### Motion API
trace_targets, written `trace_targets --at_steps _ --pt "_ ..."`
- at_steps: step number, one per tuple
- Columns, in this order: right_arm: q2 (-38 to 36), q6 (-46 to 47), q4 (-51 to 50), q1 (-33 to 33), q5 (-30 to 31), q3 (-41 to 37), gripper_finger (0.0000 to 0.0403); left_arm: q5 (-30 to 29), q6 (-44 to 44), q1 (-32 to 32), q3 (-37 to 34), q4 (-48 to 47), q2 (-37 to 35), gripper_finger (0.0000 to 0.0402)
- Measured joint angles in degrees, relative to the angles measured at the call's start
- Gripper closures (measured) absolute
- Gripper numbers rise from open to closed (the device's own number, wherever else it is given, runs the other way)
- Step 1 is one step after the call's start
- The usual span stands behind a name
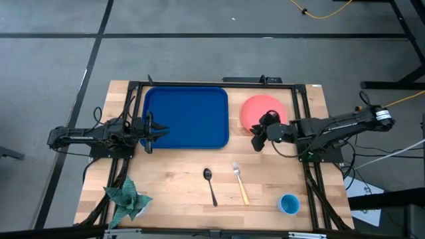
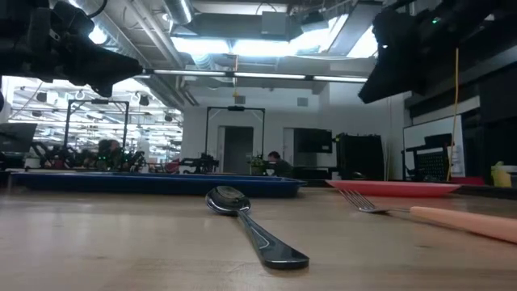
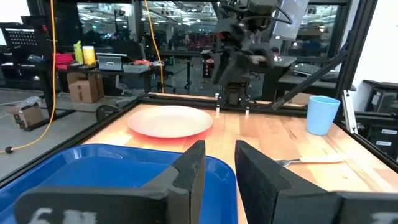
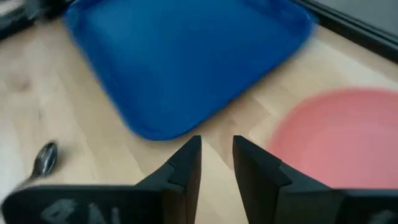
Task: Pick and place plate/cup/fork/spoon on tray
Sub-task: Put the pink plate on the serving tray
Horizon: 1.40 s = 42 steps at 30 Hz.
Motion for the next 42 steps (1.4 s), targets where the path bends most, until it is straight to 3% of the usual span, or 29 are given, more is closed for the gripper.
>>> trace_targets --at_steps 4,8,16,22,42 --pt "6.34 -17.21 12.1 3.79 -7.24 0.0 0.0306 0.08 0.0 0.0 -0.01 0.01 -0.02 0.0321" --pt "11.52 -27.18 13.73 6.65 -4.83 0.0 0.0306 0.1 0.0 -0.02 -0.01 0.03 0.0 0.0321" --pt "16.91 -15.86 0.22 7.62 7.83 0.0 0.0306 0.1 0.02 -0.04 0.01 0.03 0.0 0.0321" --pt "19.88 -8.86 -7.94 7.46 8.4 0.0 0.0306 0.1 0.02 -0.04 -0.01 0.03 -0.01 0.0321" --pt "30.14 -4.44 -10.18 6.26 15.29 0.0 0.0306 0.1 0.07 -0.07 0.0 0.03 -0.02 0.0321"
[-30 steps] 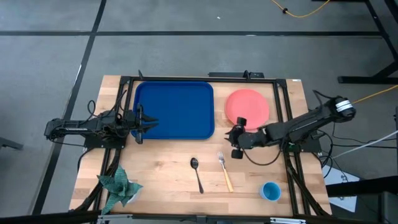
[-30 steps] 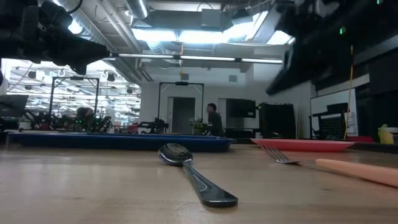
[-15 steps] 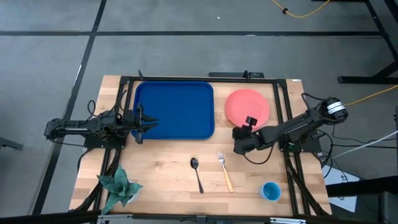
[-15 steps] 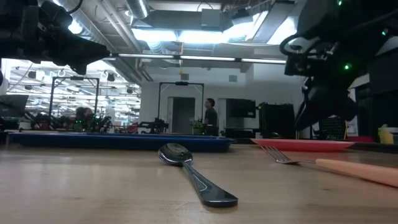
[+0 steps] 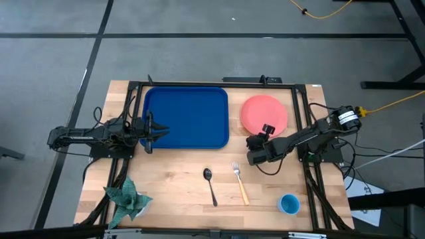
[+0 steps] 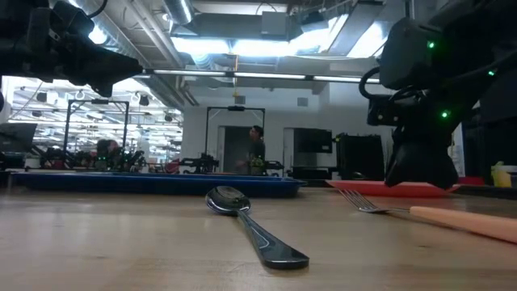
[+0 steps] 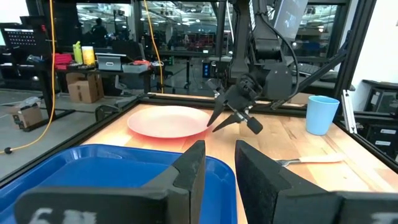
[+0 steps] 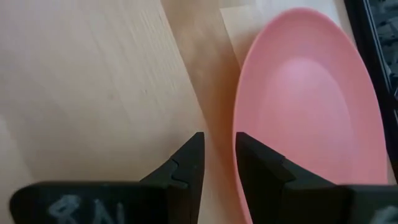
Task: Pick and place plate/cup/fork/spoon on tray
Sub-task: Put the pink plate on the serving tray
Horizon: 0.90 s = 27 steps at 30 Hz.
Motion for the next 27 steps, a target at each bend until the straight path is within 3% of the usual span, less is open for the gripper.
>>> trace_targets --at_steps 15,21,27 --pt "4.74 0.28 0.38 -6.6 -0.02 0.1 0.031 -0.02 0.0 0.0 -0.01 0.0 0.01 0.0321" --pt "4.63 2.02 1.85 -7.65 1.18 0.1 0.0386 0.0 0.0 0.0 0.01 0.0 0.01 0.0321" --pt "2.07 -6.45 2.44 -5.97 4.23 7.92 0.0397 -0.01 0.0 0.0 0.0 -0.01 0.0 0.0321"
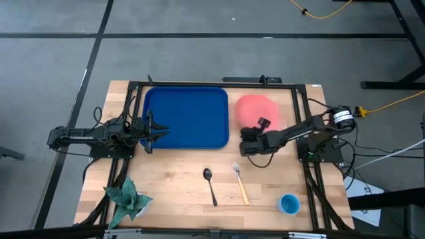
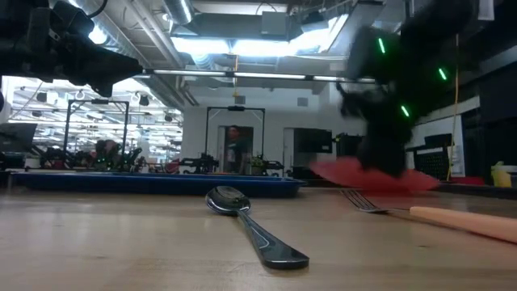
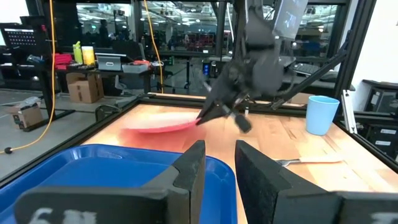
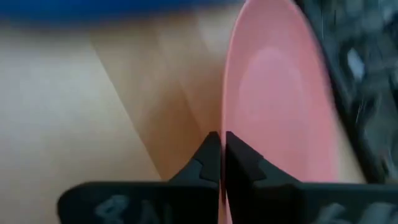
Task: Pick and place plate/cup/fork/spoon on tray
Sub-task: Put the pink plate on the serving tray
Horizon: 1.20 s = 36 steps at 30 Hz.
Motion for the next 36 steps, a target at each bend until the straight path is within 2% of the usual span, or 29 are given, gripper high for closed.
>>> trace_targets --at_steps 3,6,8,11,18,27,33,36 --pt "-0.45 -9.94 1.58 1.46 0.78 6.63 0.0399 0.01 0.0 0.0 0.01 -0.01 0.0 0.0321" --pt "-0.37 -23.85 8.25 2.54 -0.45 11.97 0.0399 -0.01 0.0 0.0 -0.01 0.0 0.01 0.0321" --pt "0.08 -32.56 13.89 2.7 -5.54 14.02 0.04 -0.01 0.0 0.0 -0.01 0.01 -0.01 0.0321" --pt "1.43 -39.66 20.16 2.07 -12.13 15.39 0.04 -0.01 0.0 0.0 0.01 0.01 -0.01 0.0321" --pt "9.64 -40.25 23.97 -2.25 -19.81 18.86 0.04 -0.01 0.0 0.0 -0.01 0.01 -0.01 0.0321" --pt "21.79 -44.74 23.8 -4.06 -23.83 31.32 0.0398 -0.03 0.44 0.0 0.01 0.01 0.01 0.0321" --pt "25.72 -46.21 25.17 -4.06 -24.49 35.07 0.0353 -0.03 0.43 0.0 -0.01 0.01 0.0 0.0321" --pt "26.26 -46.58 25.9 -4.06 -24.45 36.09 0.0344 -0.03 0.42 0.0 -0.01 0.01 0.01 0.0321"
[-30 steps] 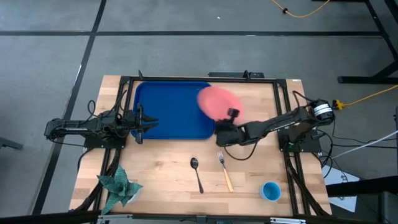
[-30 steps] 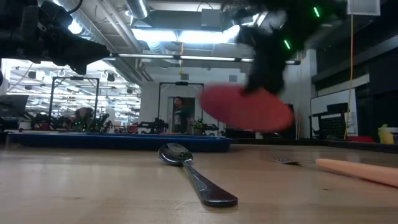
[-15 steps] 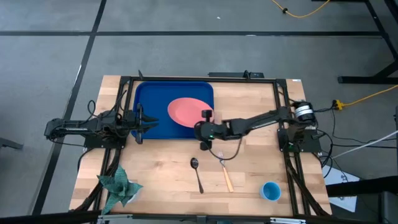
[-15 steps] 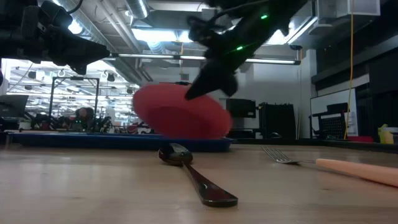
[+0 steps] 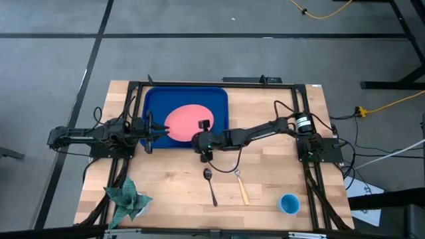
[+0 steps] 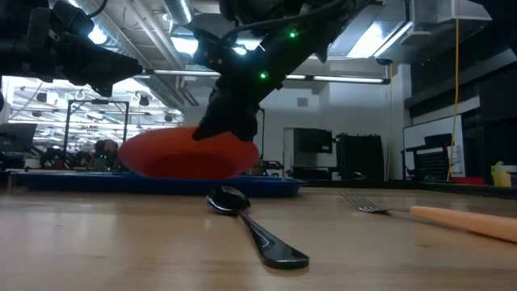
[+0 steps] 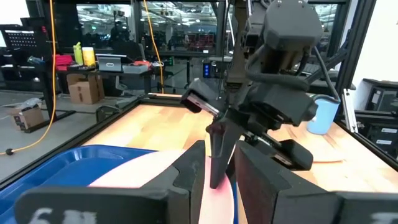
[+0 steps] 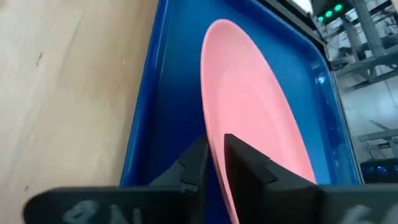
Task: Pick and place plate/cup/fork/spoon on tray
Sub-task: Put the pink plate on the serving tray, then put the blue cup on the serving tray top right side of the pink plate
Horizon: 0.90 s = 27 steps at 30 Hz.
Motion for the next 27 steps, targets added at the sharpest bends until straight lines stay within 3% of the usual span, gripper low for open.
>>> trace_targets --at_steps 8,12,27 --pt "0.18 -3.63 7.42 -0.26 -0.03 -0.01 0.0344 0.0 0.02 0.0 0.02 0.0 0.0 0.0321" --pt "0.18 -5.63 10.16 -0.33 -4.53 -0.01 0.0343 0.0 0.02 0.0 0.02 0.0 -0.02 0.0321" --pt "0.1 -3.82 11.62 -0.55 -5.35 -0.1 0.0342 0.0 0.02 0.01 0.01 0.0 0.0 0.0321"
